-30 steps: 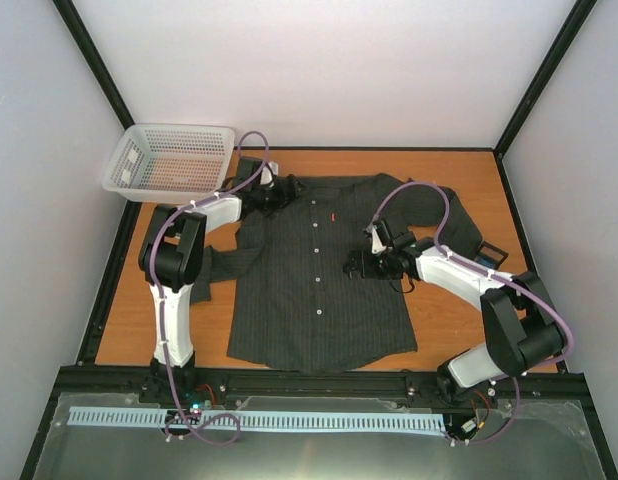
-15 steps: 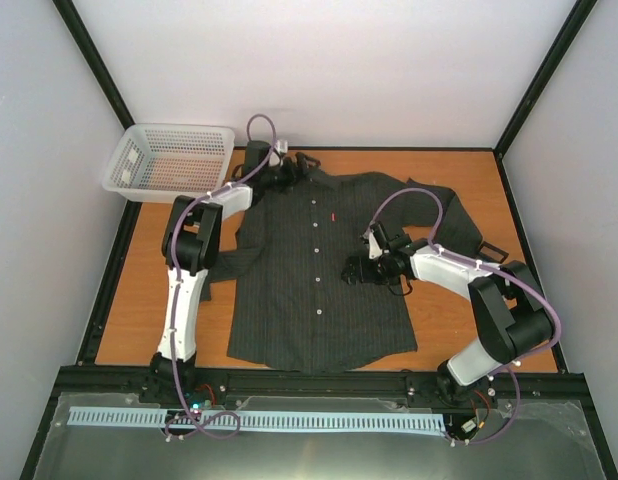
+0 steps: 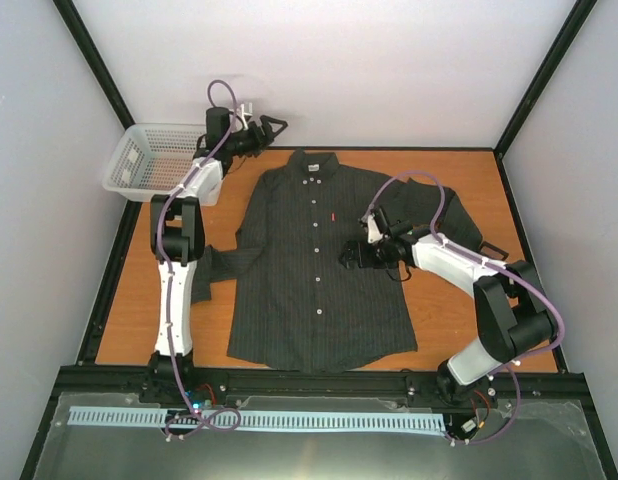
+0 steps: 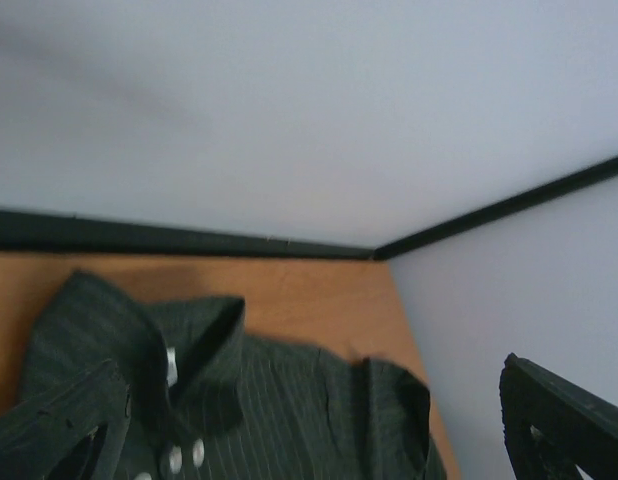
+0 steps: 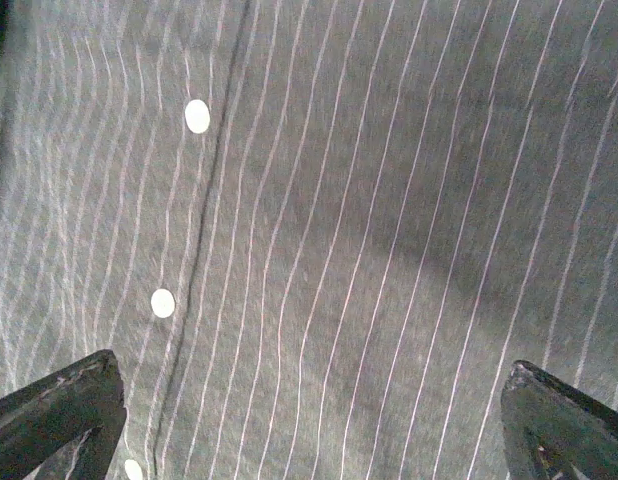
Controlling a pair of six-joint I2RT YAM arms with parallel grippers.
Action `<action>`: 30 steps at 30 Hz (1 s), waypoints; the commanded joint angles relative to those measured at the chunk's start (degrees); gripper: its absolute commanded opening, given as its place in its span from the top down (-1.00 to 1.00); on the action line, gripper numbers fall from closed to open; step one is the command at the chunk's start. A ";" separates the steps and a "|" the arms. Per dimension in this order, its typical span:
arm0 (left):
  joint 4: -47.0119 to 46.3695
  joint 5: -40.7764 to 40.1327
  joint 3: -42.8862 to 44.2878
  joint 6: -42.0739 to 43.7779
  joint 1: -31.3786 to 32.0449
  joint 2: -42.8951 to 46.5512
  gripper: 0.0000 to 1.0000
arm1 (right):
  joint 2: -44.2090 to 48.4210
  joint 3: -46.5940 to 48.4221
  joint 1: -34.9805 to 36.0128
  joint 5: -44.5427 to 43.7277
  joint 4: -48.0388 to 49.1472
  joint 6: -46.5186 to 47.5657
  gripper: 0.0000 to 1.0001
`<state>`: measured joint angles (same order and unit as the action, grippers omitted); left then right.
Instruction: Pin the brooch onto the clothing
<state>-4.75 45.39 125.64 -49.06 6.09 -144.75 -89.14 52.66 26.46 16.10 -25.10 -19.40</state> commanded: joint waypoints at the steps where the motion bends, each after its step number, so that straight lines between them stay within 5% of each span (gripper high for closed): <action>1: 12.60 0.78 -9.14 14.90 2.94 14.28 -1.00 | -0.81 4.54 -2.13 -0.96 -0.35 1.77 -1.00; 6: 28.80 -8.88 -16.28 26.62 6.83 21.68 -0.99 | -5.04 10.99 -4.34 -3.05 -0.13 0.79 -1.00; 14: 27.06 -13.95 -34.33 26.74 10.48 27.24 -0.99 | -15.86 26.05 -9.89 -5.08 0.99 -1.50 -1.00; 21: 29.61 -17.36 -33.12 27.77 11.49 23.00 -0.99 | -28.84 39.97 -11.55 -5.55 -1.53 -0.97 -1.00; 30: 36.88 -27.57 -26.45 30.33 10.67 17.04 -0.99 | -37.97 44.78 -15.88 -6.73 -3.19 0.27 -1.00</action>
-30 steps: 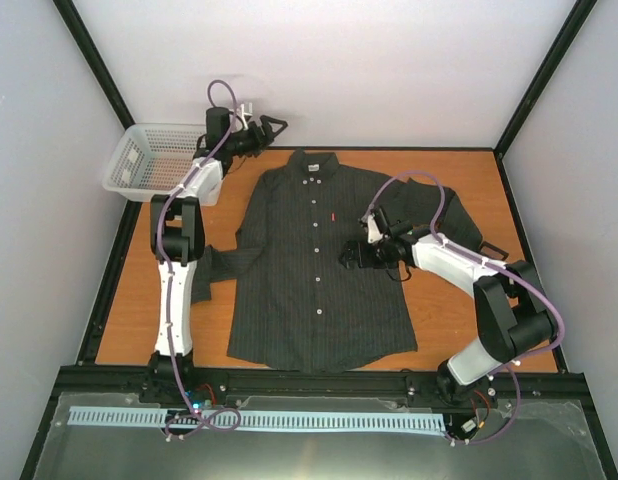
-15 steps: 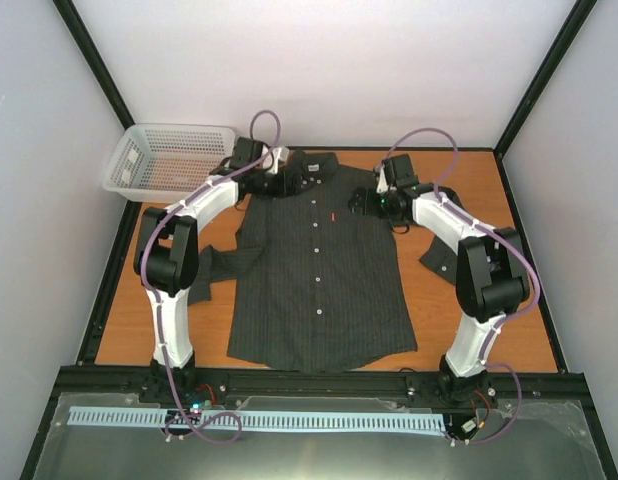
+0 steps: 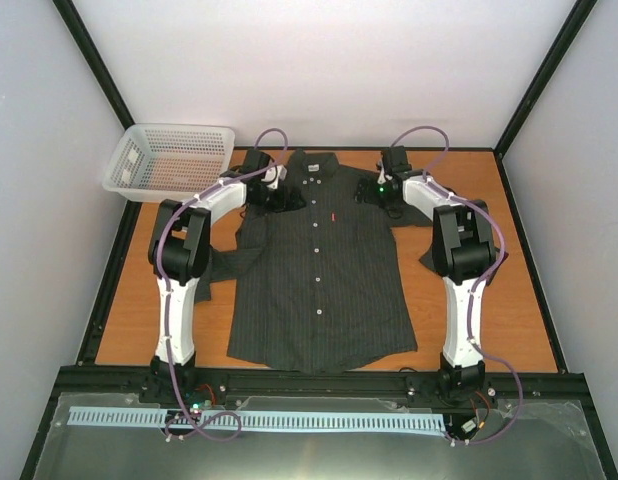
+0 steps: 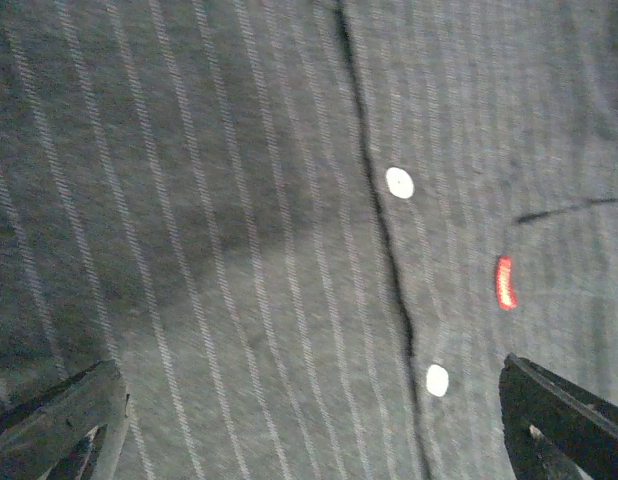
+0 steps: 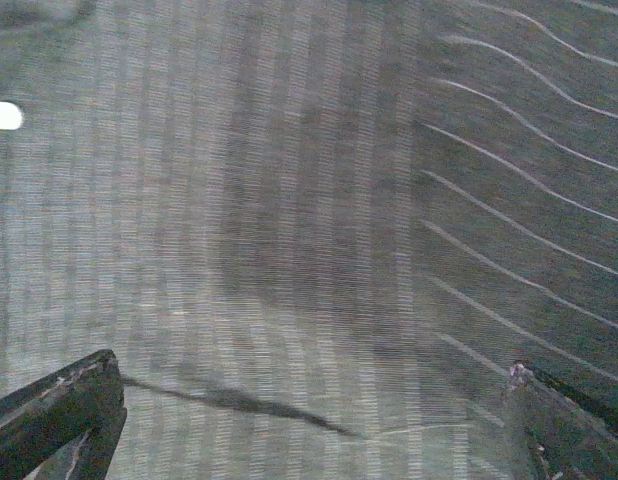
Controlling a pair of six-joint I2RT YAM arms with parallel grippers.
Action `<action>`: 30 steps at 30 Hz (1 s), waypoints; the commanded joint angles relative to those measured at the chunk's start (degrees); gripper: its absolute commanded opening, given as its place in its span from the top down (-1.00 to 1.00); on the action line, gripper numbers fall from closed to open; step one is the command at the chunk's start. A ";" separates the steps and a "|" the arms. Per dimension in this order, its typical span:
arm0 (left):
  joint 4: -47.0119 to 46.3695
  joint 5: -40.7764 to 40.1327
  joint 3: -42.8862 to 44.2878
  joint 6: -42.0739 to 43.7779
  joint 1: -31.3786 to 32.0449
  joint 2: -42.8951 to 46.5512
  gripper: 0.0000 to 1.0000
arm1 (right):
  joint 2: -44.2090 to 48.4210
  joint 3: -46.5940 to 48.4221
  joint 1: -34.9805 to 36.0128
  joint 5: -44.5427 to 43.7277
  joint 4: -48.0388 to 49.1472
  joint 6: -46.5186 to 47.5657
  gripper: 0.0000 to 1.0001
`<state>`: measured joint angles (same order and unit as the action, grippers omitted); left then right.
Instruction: Pin the brooch onto the clothing
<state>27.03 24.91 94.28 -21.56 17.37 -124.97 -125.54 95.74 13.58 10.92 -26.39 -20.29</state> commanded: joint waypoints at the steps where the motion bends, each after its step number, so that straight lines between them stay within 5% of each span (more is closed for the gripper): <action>1: 6.89 -9.16 5.71 3.11 -1.03 -3.32 -0.99 | -1.94 1.47 -3.74 -1.52 -1.92 1.31 -1.00; 16: 17.09 -28.78 20.94 7.82 -5.24 -5.00 -0.99 | -6.35 5.49 -10.07 -3.27 -4.26 4.80 -1.00; 23: 13.83 -16.87 24.43 7.52 -1.13 -1.21 -0.99 | 0.40 6.85 -8.30 1.75 -5.37 3.33 -1.00; 30: 8.39 -7.00 21.25 3.79 1.39 -3.18 -0.99 | 7.95 -2.24 -5.33 10.82 -0.78 -0.70 -1.00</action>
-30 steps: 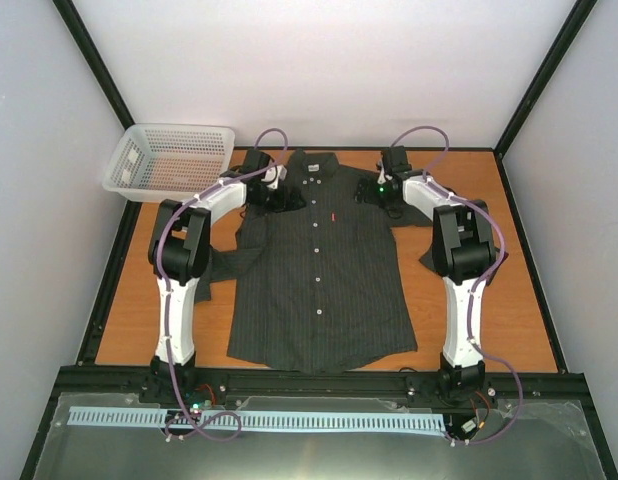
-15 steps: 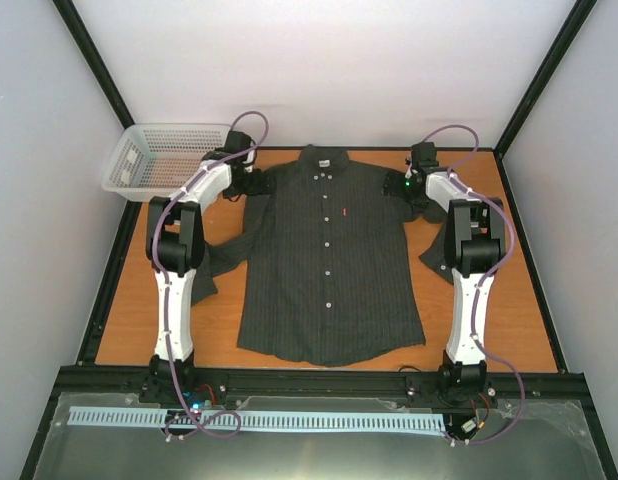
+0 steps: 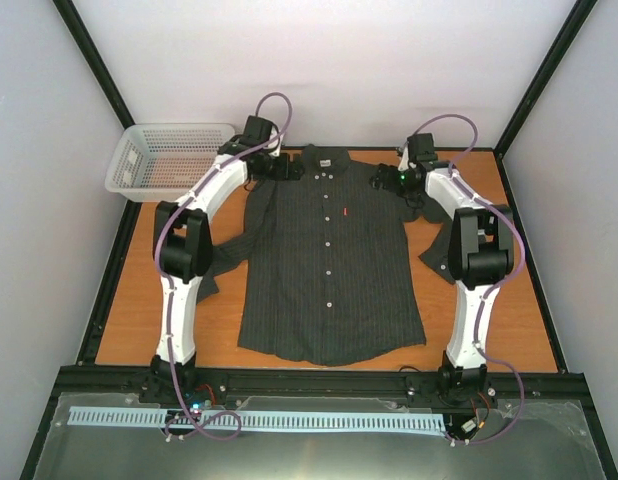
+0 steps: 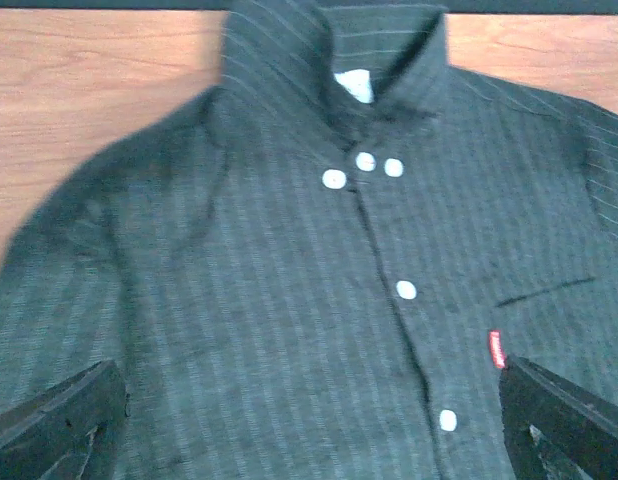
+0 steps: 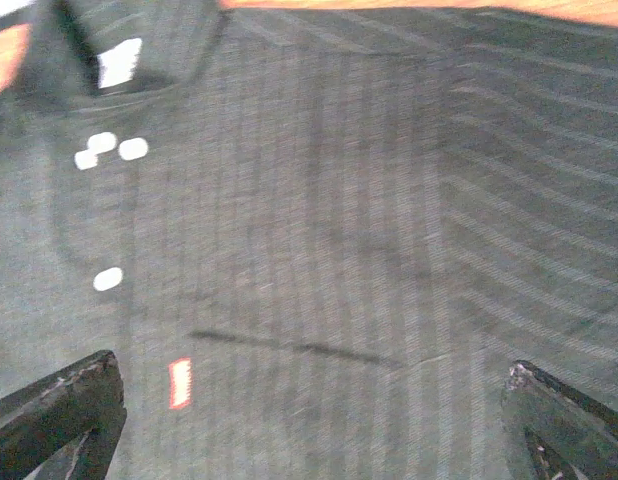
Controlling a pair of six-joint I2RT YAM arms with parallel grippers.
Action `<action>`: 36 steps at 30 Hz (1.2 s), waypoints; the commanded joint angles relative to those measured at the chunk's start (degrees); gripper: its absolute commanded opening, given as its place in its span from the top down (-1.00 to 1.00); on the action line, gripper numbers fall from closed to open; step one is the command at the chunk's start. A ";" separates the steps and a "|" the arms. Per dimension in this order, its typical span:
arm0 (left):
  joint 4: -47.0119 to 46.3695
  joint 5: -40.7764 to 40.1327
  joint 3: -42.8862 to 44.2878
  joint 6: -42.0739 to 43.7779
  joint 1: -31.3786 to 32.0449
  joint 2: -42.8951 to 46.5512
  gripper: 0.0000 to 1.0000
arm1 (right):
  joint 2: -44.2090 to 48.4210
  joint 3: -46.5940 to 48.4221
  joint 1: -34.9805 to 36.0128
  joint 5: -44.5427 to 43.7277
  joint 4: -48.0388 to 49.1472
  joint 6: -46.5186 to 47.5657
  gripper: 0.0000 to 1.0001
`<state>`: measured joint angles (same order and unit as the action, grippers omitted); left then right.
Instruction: Pin the brooch onto the clothing
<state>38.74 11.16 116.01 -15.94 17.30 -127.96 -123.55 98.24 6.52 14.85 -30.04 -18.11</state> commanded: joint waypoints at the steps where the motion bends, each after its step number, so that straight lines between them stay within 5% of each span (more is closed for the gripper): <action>1: -3.35 6.86 -0.51 -1.81 1.64 -1.06 -0.99 | 6.86 -6.71 1.93 8.21 3.95 -3.70 -1.00; 6: -5.10 6.49 -2.04 -1.16 1.95 -3.41 -0.99 | 8.36 -14.56 2.44 10.24 7.87 -5.13 -1.00; 25: -6.30 -1.84 -3.76 2.02 -1.10 -8.05 -0.99 | 4.03 -19.33 2.35 6.74 8.34 -2.78 -1.00; 36: 1.48 -14.78 9.79 7.49 -4.47 -13.41 -0.99 | 4.78 -19.45 2.26 5.97 7.42 -2.07 -1.00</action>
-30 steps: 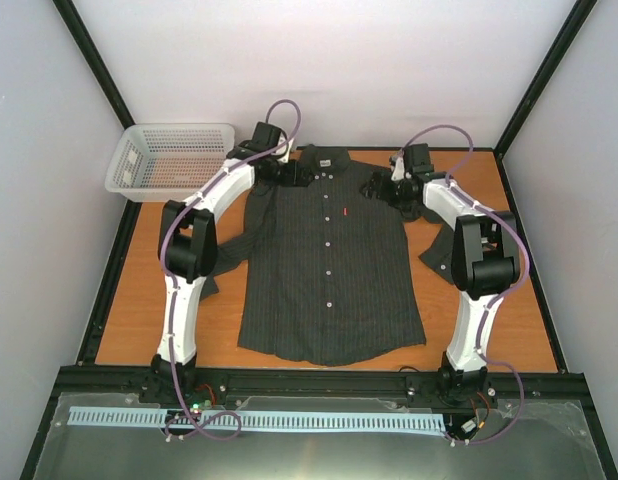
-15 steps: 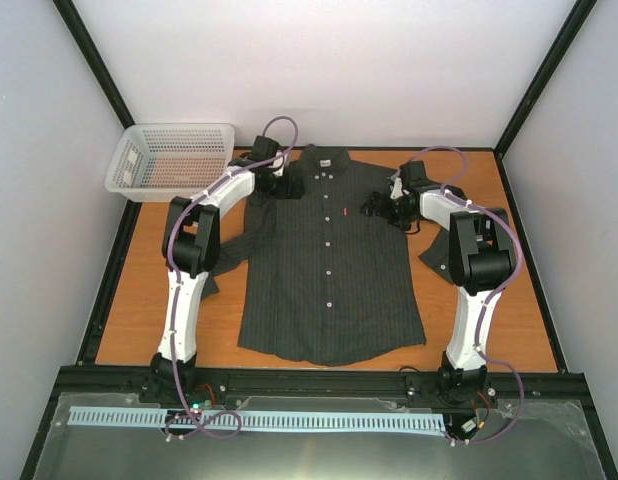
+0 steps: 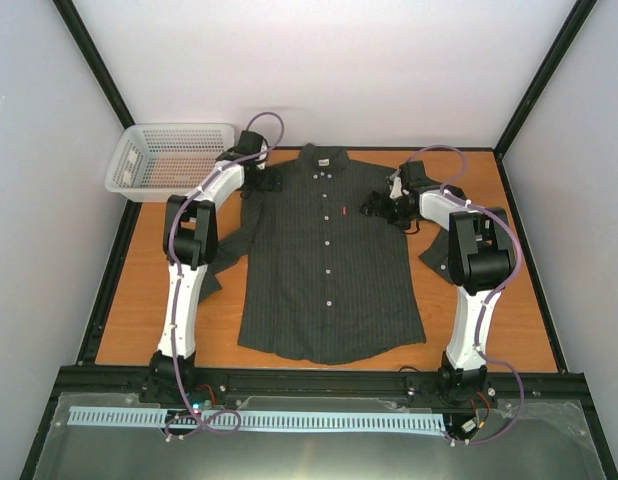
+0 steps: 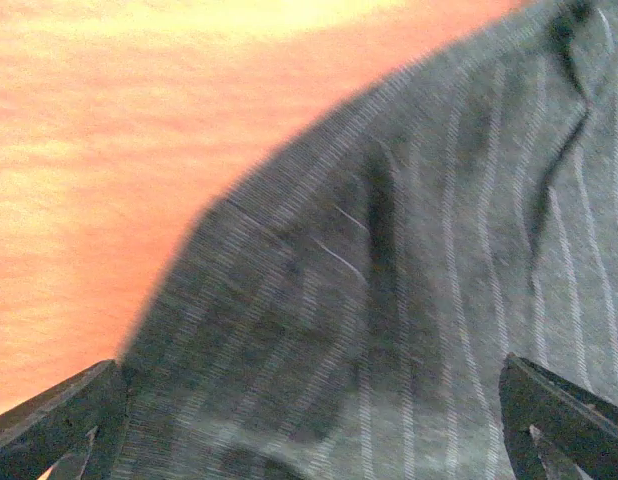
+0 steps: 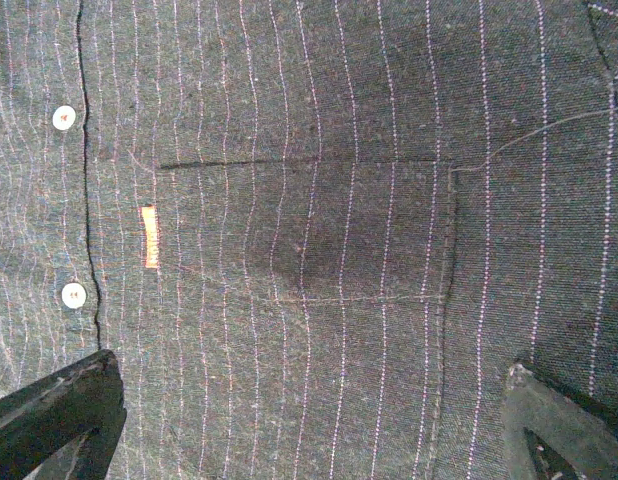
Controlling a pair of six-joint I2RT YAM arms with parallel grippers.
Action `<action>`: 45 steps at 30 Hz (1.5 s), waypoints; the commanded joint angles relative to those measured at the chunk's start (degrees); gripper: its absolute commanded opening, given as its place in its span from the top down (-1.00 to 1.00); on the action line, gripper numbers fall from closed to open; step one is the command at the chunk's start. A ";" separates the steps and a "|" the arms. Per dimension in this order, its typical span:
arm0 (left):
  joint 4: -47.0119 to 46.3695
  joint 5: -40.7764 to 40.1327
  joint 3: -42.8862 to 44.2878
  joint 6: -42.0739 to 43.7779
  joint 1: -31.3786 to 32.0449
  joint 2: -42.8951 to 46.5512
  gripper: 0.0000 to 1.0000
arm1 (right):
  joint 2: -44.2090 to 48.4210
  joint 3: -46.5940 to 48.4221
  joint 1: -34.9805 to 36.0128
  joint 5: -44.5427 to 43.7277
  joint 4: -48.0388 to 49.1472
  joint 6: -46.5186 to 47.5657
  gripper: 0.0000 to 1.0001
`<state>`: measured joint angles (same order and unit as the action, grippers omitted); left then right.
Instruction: Pin the brooch onto the clothing
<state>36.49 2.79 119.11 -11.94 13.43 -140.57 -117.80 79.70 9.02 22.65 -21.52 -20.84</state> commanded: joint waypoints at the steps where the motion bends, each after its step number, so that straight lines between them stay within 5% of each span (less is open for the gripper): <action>1: 4.10 -6.02 7.33 3.66 -0.53 -0.32 -1.00 | -0.63 -0.87 -0.23 -1.79 -1.22 0.69 -1.00; 7: 4.34 2.76 6.38 2.33 1.83 6.15 -1.00 | 2.20 -0.91 0.02 -0.59 -1.92 0.88 -1.00; 15: -2.25 15.92 -5.14 -2.67 6.51 10.10 -0.99 | 5.68 -4.28 1.76 3.31 0.21 -1.48 -1.00; 31: -4.61 5.27 -3.92 -1.07 3.03 1.32 -1.00 | 3.78 -11.16 1.98 1.31 3.08 -1.35 -1.00; 39: 0.78 -2.63 5.34 2.47 -1.28 -2.42 -0.99 | 2.70 -11.45 1.12 0.04 2.63 -0.83 -1.00; 45: 1.86 2.10 7.19 2.60 -0.02 1.60 -1.00 | 3.77 -9.52 1.09 0.33 1.47 -0.36 -1.00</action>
<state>36.64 2.76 123.46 -11.03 11.33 -142.39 -112.81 70.43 10.61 26.15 -15.22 -21.91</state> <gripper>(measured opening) 0.997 0.996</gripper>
